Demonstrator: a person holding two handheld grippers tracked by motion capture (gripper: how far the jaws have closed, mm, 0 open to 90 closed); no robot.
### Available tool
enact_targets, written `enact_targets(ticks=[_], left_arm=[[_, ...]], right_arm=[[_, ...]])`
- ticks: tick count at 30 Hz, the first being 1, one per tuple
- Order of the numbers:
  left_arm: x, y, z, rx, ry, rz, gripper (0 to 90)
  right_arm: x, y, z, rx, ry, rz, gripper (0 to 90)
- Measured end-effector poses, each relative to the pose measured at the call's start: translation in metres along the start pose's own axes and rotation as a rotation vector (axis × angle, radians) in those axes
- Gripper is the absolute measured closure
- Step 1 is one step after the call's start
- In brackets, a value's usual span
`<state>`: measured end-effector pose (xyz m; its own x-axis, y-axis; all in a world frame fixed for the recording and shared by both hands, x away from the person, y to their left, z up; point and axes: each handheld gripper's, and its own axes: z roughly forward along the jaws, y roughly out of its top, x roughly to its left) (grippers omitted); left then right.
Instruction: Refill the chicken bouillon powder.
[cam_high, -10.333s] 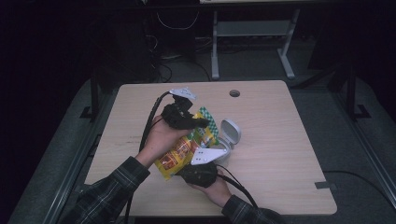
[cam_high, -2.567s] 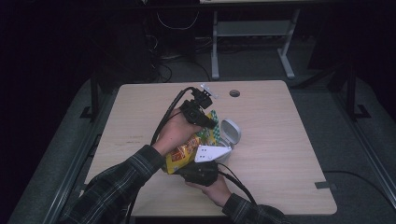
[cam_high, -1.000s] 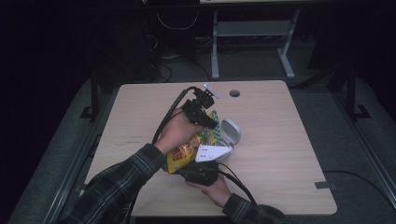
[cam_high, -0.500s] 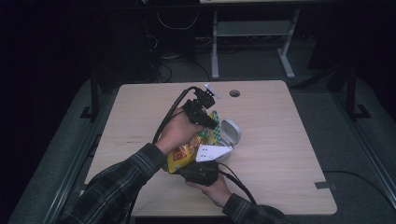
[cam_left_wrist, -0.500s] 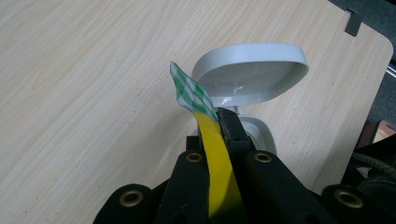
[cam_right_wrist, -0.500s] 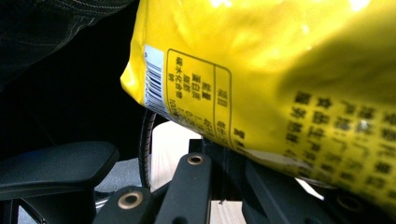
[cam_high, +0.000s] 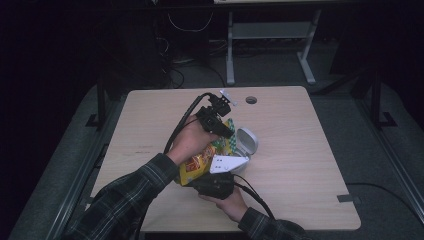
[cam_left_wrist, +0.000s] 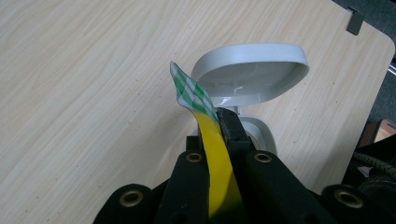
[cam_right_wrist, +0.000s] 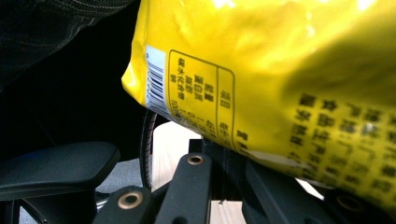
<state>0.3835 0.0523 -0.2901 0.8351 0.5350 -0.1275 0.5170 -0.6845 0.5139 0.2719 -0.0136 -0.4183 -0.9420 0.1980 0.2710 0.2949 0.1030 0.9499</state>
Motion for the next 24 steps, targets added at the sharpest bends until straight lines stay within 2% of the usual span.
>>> enact_targets(ticks=[24], left_arm=[[0.0001,0.0020,0.0014,0.009,-0.001,-0.002,90.0]], right_arm=[[-0.0001,0.0004,-0.0004,-0.006,0.003,0.003,90.0]])
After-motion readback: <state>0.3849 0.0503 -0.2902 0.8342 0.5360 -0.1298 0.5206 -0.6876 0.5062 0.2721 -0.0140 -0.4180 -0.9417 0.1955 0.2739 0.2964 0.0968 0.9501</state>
